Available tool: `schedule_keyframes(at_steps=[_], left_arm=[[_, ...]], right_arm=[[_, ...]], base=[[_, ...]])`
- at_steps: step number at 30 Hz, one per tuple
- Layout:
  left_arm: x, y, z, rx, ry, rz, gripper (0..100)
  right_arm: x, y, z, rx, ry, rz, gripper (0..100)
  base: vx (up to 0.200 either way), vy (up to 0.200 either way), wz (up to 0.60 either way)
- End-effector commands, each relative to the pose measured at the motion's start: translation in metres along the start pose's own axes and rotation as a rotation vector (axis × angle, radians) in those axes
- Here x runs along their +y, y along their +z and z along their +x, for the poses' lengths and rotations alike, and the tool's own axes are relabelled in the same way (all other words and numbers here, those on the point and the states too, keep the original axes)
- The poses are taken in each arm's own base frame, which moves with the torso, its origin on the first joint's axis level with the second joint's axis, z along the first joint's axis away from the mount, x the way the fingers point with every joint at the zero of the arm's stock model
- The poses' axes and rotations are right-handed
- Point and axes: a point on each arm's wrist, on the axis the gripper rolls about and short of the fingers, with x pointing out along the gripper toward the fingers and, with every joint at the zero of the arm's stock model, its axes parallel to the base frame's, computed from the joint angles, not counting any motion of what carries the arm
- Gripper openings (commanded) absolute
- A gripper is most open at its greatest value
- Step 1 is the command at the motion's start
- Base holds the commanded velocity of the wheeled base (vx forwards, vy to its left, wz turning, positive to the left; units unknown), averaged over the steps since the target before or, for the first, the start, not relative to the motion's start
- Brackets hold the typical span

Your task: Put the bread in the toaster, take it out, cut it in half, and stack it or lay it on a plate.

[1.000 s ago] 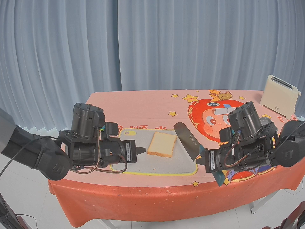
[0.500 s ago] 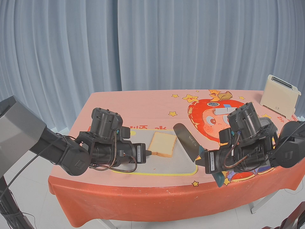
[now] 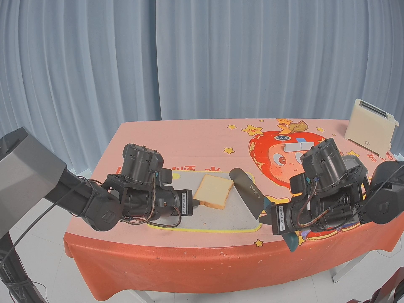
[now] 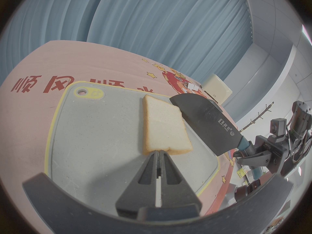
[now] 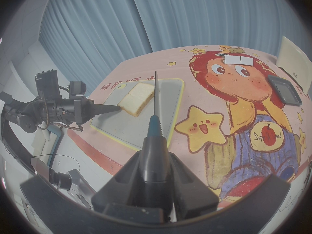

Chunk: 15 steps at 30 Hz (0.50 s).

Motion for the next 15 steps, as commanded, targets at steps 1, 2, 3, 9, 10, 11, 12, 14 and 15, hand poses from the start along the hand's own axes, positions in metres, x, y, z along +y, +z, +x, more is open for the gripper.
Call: schedule_keyframes(at_steps=[1,2,3,9,10,11,12,14,15], left_arm=[[0.001,0.002,-0.001,-0.007,0.003,-0.003,0],[0.005,0.004,-0.002,-0.016,0.011,-0.009,0],[0.007,0.006,-0.003,-0.020,0.014,-0.012,0],[0.017,0.016,-0.007,-0.054,0.034,-0.028,0],[0.018,0.019,-0.008,-0.057,0.035,-0.030,0],[0.018,0.019,-0.008,-0.057,0.035,-0.030,0],[0.019,0.023,-0.009,-0.057,0.042,-0.036,0],[0.021,0.028,-0.011,-0.061,0.051,-0.043,0],[0.023,0.032,-0.012,-0.066,0.057,-0.048,0]], right_arm=[[0.001,0.000,-0.003,-0.009,0.006,-0.001,0],[0.001,0.000,-0.006,-0.015,0.009,-0.001,0],[0.000,0.000,-0.006,-0.015,0.009,-0.001,0],[0.001,-0.003,-0.017,0.014,0.005,-0.013,0],[0.002,-0.005,-0.018,0.024,0.004,-0.017,0],[0.002,-0.005,-0.018,0.024,0.004,-0.017,0],[0.003,-0.006,-0.019,0.029,0.005,-0.020,0],[0.003,-0.008,-0.021,0.030,0.006,-0.025,0],[0.004,-0.009,-0.021,0.034,0.008,-0.031,0]], base=[[0.000,0.000,0.00],[0.000,0.000,0.00],[0.000,0.000,0.00],[0.000,0.000,0.00],[0.000,0.000,0.00],[0.000,0.000,0.00],[0.000,0.000,0.00],[0.000,0.000,0.00],[0.000,0.000,0.00]])
